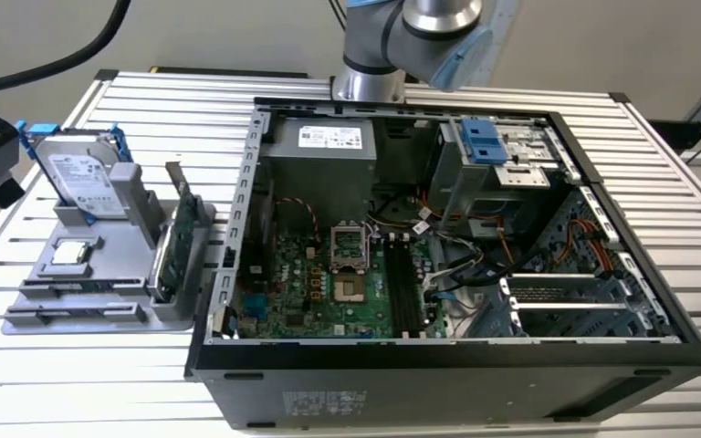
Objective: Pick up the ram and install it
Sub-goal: 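Reach for the ram, then pick up the ram and move it above insertion slot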
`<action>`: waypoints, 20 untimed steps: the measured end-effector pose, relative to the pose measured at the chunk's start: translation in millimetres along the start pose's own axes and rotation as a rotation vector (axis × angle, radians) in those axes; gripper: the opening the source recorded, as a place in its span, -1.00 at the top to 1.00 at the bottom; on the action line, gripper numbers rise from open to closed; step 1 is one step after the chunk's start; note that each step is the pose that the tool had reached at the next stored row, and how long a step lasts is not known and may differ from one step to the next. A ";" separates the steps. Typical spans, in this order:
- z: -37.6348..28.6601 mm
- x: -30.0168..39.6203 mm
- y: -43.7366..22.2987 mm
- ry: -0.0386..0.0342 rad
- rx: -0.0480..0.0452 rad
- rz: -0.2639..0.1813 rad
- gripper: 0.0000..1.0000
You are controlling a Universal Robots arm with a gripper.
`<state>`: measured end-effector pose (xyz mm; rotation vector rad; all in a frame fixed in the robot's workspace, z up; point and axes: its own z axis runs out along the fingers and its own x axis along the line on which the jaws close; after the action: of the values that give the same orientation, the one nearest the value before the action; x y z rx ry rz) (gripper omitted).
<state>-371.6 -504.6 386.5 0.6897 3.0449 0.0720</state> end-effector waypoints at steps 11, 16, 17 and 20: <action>-0.8 0.4 -0.2 -0.0043 0.0007 0.087 1.00; -1.1 0.7 -0.3 -0.0062 0.0009 0.126 1.00; -1.1 0.7 -0.3 -0.0066 0.0011 0.134 1.00; -1.2 0.8 -0.3 -0.0078 0.0012 0.157 1.00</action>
<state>-372.5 -504.6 387.7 0.9261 2.9778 0.0694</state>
